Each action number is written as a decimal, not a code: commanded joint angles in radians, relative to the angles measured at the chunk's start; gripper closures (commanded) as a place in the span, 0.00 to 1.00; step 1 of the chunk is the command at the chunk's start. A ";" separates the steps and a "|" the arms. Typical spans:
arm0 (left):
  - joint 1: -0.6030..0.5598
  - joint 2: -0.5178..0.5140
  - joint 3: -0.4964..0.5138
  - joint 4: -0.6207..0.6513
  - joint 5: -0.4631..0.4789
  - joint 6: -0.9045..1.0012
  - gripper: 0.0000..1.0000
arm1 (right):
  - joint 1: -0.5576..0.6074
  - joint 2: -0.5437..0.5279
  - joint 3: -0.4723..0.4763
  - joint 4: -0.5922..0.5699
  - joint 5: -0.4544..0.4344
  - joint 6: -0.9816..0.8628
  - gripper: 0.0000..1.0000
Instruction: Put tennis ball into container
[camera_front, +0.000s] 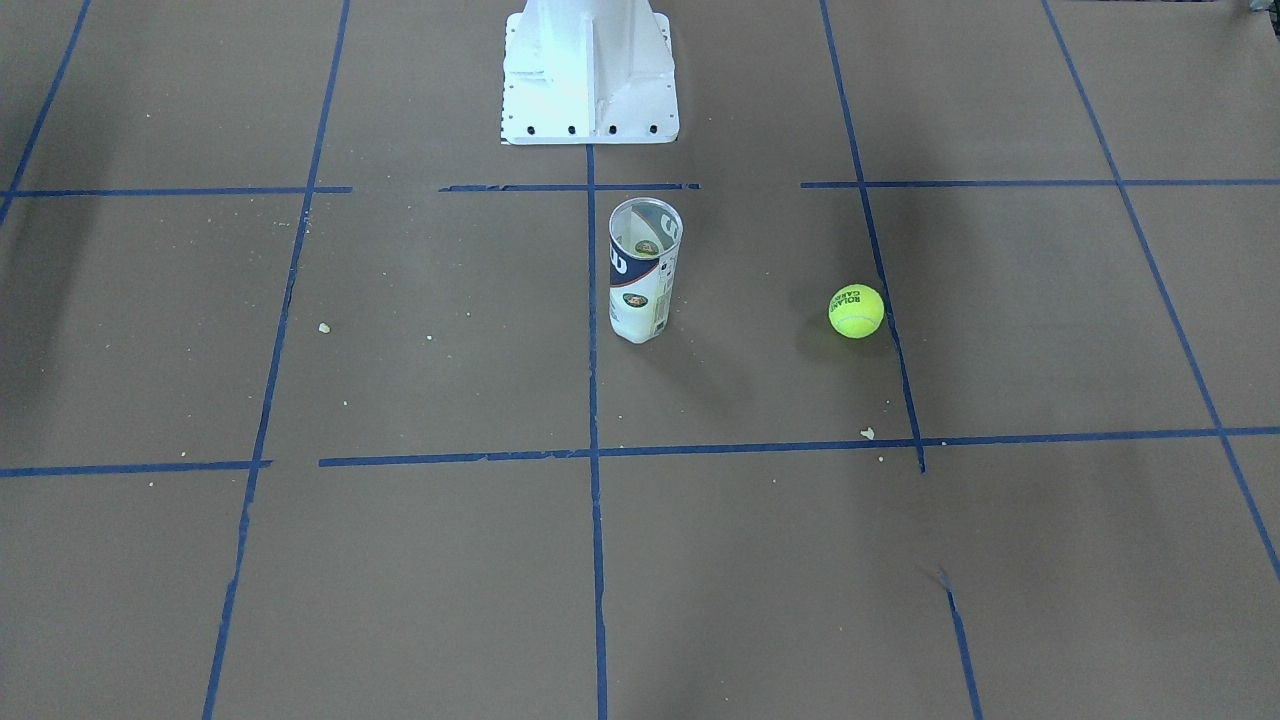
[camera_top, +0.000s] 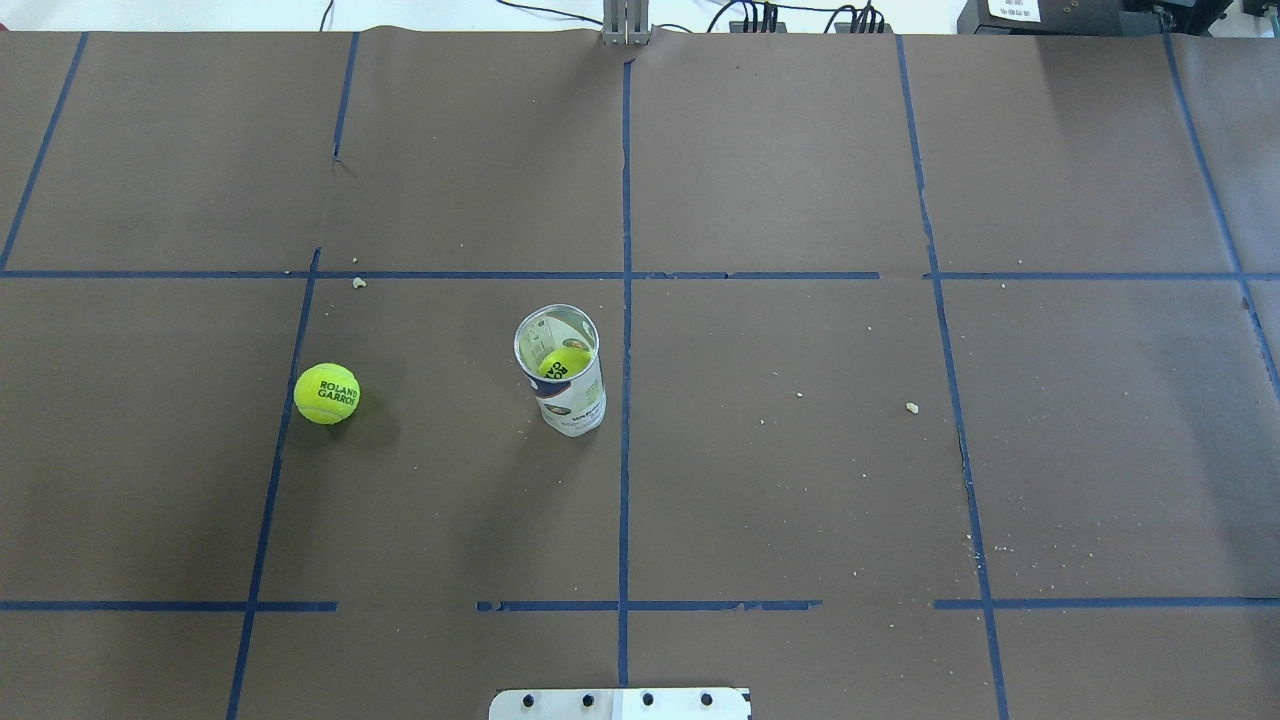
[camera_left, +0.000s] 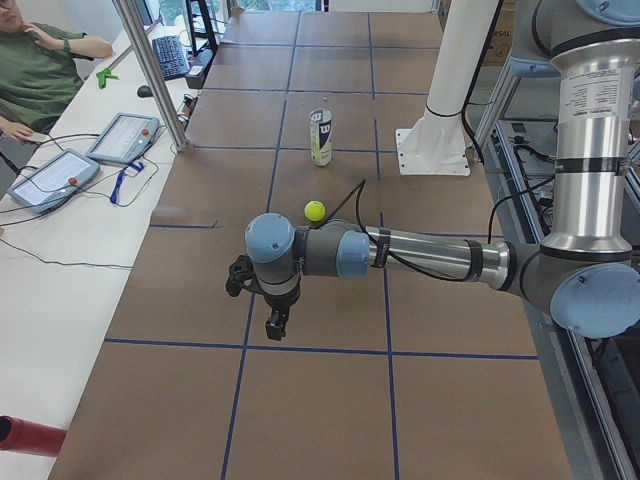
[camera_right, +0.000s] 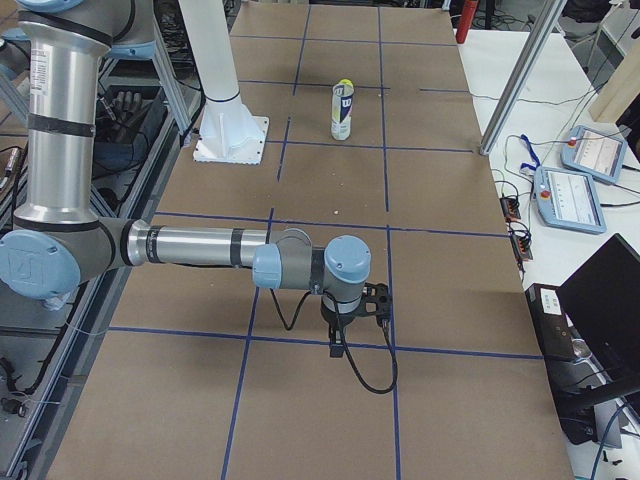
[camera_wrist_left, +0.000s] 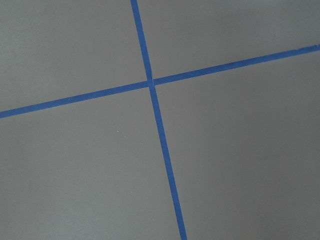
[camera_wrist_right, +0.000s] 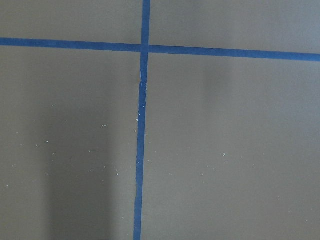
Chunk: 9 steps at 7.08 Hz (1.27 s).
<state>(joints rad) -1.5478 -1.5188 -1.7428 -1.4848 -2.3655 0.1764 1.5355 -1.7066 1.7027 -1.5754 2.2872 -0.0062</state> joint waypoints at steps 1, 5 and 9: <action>0.000 -0.004 -0.014 0.001 0.006 0.000 0.00 | 0.000 -0.001 0.000 0.000 0.000 0.000 0.00; 0.008 -0.090 0.024 -0.038 0.035 -0.009 0.00 | 0.000 0.001 0.000 0.000 0.000 0.000 0.00; 0.003 -0.147 0.036 -0.075 0.045 -0.009 0.00 | 0.000 0.001 0.000 0.000 0.000 0.000 0.00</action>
<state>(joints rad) -1.5440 -1.6639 -1.6971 -1.5466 -2.3136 0.1676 1.5355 -1.7066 1.7027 -1.5754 2.2876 -0.0061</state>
